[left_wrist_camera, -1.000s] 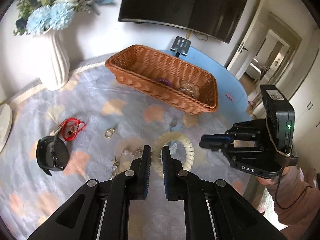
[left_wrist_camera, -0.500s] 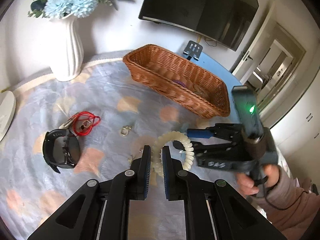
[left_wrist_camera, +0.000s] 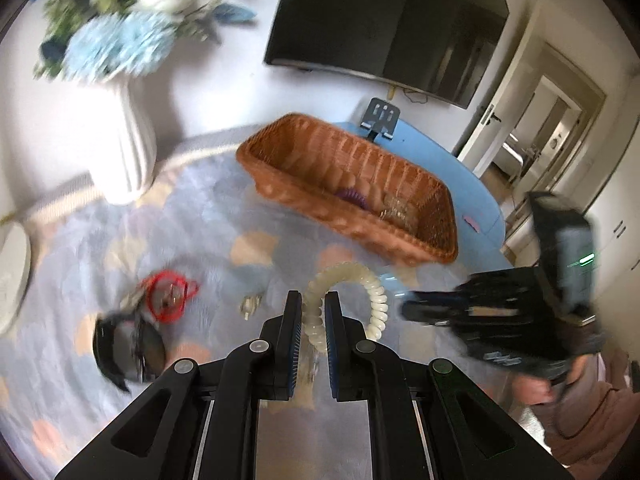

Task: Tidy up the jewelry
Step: 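Carry both items into the wicker basket and open both grippers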

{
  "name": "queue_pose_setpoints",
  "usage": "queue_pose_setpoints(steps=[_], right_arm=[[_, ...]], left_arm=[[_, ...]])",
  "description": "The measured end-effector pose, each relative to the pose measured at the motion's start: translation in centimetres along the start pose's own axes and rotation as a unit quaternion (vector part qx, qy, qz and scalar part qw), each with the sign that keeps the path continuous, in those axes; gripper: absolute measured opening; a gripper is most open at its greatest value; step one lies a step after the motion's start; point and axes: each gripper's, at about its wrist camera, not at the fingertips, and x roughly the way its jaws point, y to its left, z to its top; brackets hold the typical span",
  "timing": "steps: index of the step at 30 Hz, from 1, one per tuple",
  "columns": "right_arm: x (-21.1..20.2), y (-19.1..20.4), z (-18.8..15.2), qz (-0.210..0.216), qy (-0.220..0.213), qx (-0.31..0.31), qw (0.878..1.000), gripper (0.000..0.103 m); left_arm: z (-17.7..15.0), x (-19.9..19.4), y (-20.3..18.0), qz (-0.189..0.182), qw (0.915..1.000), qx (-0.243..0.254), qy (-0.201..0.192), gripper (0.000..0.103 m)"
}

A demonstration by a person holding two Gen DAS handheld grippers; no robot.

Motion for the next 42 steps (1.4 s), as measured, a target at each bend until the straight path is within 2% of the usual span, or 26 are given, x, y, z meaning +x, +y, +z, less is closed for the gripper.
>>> queue_pose_setpoints(steps=[5, 8, 11, 15, 18, 21, 24, 28, 30, 33, 37, 40, 42], right_arm=[[-4.6, -3.7, 3.8, -0.034, -0.06, 0.023, 0.997, 0.011], [-3.9, -6.8, 6.7, -0.065, -0.067, 0.042, 0.995, 0.011], [-1.2, -10.4, 8.9, -0.078, -0.047, 0.076, 0.993, 0.011], [3.6, -14.8, 9.9, -0.082, 0.01, 0.126, 0.989, 0.01], [5.8, -15.9, 9.8, -0.098, 0.038, 0.133, 0.986, 0.01], [6.5, -16.2, 9.8, -0.094, 0.042, 0.135, 0.985, 0.01], [6.6, -16.3, 9.7, -0.114, 0.041, 0.129, 0.984, 0.011], [5.9, -17.0, 9.5, -0.082, 0.034, 0.15, 0.985, 0.012], [4.8, -16.9, 9.2, -0.07, 0.023, 0.156, 0.985, 0.012], [2.7, -15.8, 9.1, -0.064, 0.004, 0.153, 0.986, 0.014], [0.3, -13.4, 8.7, -0.047, -0.013, 0.144, 0.988, 0.018], [-2.0, -10.5, 8.4, -0.037, -0.031, 0.125, 0.991, 0.025], [-4.0, -8.1, 8.2, -0.026, -0.051, 0.109, 0.992, 0.034]], left_arm=[[5.1, 1.4, -1.2, -0.006, 0.9997, 0.016, -0.019, 0.011], [8.6, 3.8, -2.0, 0.004, 0.9995, 0.026, -0.016, 0.011], [11.4, 7.1, -2.3, 0.001, 0.9997, 0.023, -0.004, 0.011], [13.8, 12.9, -1.9, 0.008, 0.9994, 0.004, 0.033, 0.011], [14.4, 16.6, -1.7, 0.017, 0.9982, -0.001, 0.058, 0.011], [14.1, 18.6, -1.8, 0.014, 0.9973, -0.003, 0.072, 0.011], [14.0, 19.4, -2.0, 0.014, 0.9971, -0.005, 0.075, 0.011], [13.8, 18.3, -2.1, 0.006, 0.9974, -0.003, 0.071, 0.02], [13.8, 16.6, -2.1, 0.007, 0.9983, -0.002, 0.057, 0.031], [13.7, 13.7, -2.1, 0.008, 0.9993, -0.004, 0.036, 0.039], [13.2, 9.6, -2.0, 0.014, 0.9998, -0.006, 0.012, 0.04], [12.3, 6.3, -1.4, 0.017, 0.9997, -0.018, -0.006, 0.041], [11.3, 3.8, -0.9, 0.021, 0.9994, -0.023, -0.017, 0.042]])
